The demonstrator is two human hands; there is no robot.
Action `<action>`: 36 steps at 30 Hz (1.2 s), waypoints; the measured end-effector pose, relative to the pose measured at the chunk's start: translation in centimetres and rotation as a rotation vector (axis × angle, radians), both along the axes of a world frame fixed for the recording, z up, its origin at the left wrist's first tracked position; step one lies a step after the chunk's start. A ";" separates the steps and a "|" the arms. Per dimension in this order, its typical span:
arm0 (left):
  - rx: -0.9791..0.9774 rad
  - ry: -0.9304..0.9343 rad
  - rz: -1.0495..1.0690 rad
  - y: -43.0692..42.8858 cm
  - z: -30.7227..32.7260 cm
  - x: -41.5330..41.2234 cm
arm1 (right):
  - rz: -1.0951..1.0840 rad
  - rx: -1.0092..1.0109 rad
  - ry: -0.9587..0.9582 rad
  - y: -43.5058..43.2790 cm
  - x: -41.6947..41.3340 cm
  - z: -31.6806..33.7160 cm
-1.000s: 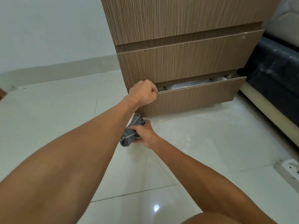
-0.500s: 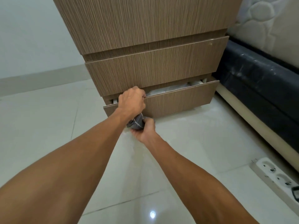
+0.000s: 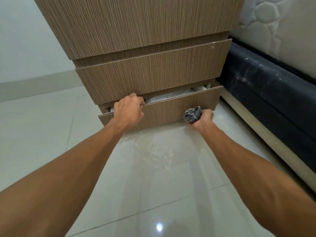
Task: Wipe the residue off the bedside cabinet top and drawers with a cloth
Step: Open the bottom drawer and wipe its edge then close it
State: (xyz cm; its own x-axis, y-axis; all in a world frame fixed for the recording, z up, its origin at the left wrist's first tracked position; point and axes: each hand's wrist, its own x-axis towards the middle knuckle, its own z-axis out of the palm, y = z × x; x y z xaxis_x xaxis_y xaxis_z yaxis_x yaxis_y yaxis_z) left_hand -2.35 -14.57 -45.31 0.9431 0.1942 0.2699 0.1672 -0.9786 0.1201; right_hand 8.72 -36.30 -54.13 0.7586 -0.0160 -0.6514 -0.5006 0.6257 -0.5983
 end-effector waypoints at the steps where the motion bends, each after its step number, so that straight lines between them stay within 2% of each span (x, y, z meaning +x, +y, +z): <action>1: 0.006 0.002 0.000 0.0 0.0 0.0 | -0.054 -0.010 -0.007 -1.2 0.8 0.0; 6: 0.059 -0.039 -0.034 -0.1 -0.3 -0.6 | -0.269 -0.033 -0.015 -6.7 4.6 -2.3; 8: 0.126 -0.099 -0.102 -0.2 -1.3 -1.3 | -0.248 -0.081 -0.053 -7.8 3.8 -1.7; 10: 0.220 -0.148 -0.188 -0.3 -2.9 -2.2 | -0.235 -0.024 -0.101 -8.2 2.2 -0.5; 13: 0.384 -0.104 -0.297 0.1 -5.4 -3.4 | -0.273 0.073 -0.181 -8.2 0.5 -0.5; 16: 0.461 0.017 -0.293 0.8 -6.1 -4.2 | -0.303 0.085 -0.192 -7.8 -0.3 -1.2; 20: 0.499 0.124 -0.275 1.7 -6.2 -4.3 | -0.220 0.052 -0.131 -6.8 -0.9 -2.0; 27: 0.525 0.166 -0.261 2.7 -5.8 -3.0 | -0.171 0.029 -0.072 -5.4 -1.0 -2.7; 36: 0.586 0.135 -0.287 3.8 -6.4 -2.5 | -0.264 -0.095 -0.006 -3.9 0.6 -2.6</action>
